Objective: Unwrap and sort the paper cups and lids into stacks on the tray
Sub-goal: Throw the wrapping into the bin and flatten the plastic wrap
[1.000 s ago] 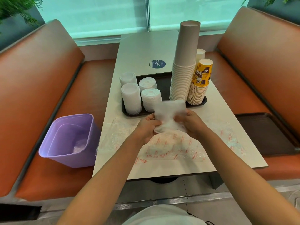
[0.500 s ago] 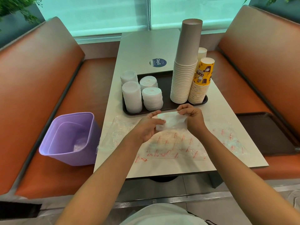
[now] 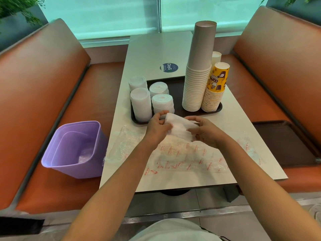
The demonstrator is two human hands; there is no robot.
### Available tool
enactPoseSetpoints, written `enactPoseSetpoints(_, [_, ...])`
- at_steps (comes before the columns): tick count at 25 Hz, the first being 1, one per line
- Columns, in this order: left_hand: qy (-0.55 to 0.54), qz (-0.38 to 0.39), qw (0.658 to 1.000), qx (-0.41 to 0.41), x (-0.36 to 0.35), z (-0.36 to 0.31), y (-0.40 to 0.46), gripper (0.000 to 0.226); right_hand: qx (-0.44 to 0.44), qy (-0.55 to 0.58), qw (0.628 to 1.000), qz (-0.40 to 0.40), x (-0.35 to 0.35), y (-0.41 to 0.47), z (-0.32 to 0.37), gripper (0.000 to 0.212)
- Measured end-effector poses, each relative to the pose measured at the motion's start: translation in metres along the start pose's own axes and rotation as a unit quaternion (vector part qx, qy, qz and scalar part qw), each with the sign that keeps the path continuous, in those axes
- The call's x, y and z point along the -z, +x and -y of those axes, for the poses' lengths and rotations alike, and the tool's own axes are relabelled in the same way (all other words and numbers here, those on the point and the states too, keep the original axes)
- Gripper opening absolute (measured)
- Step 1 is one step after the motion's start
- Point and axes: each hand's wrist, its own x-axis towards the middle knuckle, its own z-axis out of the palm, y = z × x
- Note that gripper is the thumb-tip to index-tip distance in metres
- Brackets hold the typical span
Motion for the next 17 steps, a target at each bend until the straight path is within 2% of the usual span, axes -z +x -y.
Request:
enactPoseSetpoints(2, [-0.089,-0.021,0.995,0.049,0.0,0.0,0.002,0.047,0.014,0.041,0.999,-0.021,-0.003,0.001,-0.001,0.039])
enactPoseSetpoints(4, [-0.197,0.03,0.972,0.128,-0.005,0.002,0.001,0.05,0.048,0.071,0.995,-0.055,-0.008,0.004,-0.005,0.042])
enactPoseSetpoints(5, [-0.208,0.063,0.964,0.152,-0.008,0.004,-0.002,0.048,0.073,0.074,0.992,-0.067,-0.011,0.005,-0.007,0.044])
enactPoseSetpoints(7, [-0.189,0.081,0.967,0.15,-0.014,0.007,-0.003,0.043,0.113,0.044,0.989,-0.084,-0.016,0.007,-0.011,0.046])
enactPoseSetpoints(10, [-0.114,0.044,0.989,0.086,-0.013,0.008,0.005,0.049,0.117,-0.016,0.988,-0.103,-0.014,0.009,-0.01,0.035])
enactPoseSetpoints(13, [-0.024,0.095,0.994,0.043,-0.008,0.003,0.005,0.048,0.094,0.008,0.994,-0.058,-0.008,0.008,-0.004,0.032])
enactPoseSetpoints(15, [-0.026,0.112,0.992,0.045,-0.008,-0.001,0.002,0.046,0.092,0.045,0.994,-0.028,-0.006,0.006,0.0,0.035])
enactPoseSetpoints(17, [-0.106,0.105,0.986,0.069,-0.01,-0.004,0.0,0.039,0.093,0.109,0.989,-0.026,-0.007,0.004,0.001,0.037])
